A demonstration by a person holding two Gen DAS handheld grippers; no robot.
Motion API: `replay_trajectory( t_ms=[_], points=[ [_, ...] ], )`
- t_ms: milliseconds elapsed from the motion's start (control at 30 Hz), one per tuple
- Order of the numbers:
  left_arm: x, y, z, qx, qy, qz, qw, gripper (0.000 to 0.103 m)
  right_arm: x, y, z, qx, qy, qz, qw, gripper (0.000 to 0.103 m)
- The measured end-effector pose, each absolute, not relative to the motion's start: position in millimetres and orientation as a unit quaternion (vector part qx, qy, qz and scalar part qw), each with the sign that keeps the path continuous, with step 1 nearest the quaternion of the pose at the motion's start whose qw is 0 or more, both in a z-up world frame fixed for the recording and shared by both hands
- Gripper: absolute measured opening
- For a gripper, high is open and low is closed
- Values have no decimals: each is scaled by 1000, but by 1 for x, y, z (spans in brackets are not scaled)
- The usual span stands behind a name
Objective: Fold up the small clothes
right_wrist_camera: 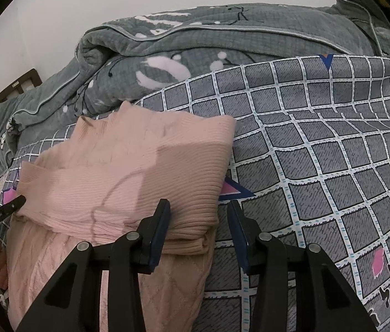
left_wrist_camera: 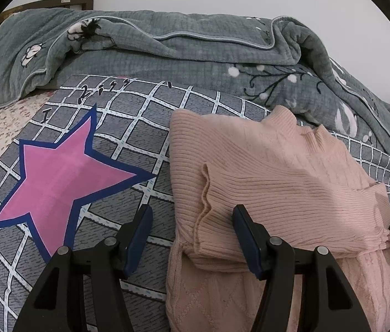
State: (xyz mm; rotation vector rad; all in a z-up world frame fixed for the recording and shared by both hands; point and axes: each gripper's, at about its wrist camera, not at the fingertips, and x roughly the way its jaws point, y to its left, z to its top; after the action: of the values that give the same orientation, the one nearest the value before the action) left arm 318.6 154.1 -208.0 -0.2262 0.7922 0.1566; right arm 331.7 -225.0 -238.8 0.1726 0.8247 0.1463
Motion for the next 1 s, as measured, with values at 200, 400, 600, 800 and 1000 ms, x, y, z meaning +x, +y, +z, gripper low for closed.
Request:
replay_trajectory(
  t_ms=[200,400,600,800,1000],
  points=[
    [319,154,-208,-110,385,76,913,59,332,-226,-239,84,401,71,910,43],
    [319,154,-208,-110,385,76,913,59,333,-228,-240,85,402,72,909,43],
    [319,154,-208,-108,385,77,913,59,333,-228,-239,85,402,72,909,43],
    [318,155,-209,-108,386,80,913,62,333,-227,-239,85,402,71,909,43],
    [318,155,-209,-108,386,80,913,65,333,-227,-239,85,402,71,909,43]
  ],
)
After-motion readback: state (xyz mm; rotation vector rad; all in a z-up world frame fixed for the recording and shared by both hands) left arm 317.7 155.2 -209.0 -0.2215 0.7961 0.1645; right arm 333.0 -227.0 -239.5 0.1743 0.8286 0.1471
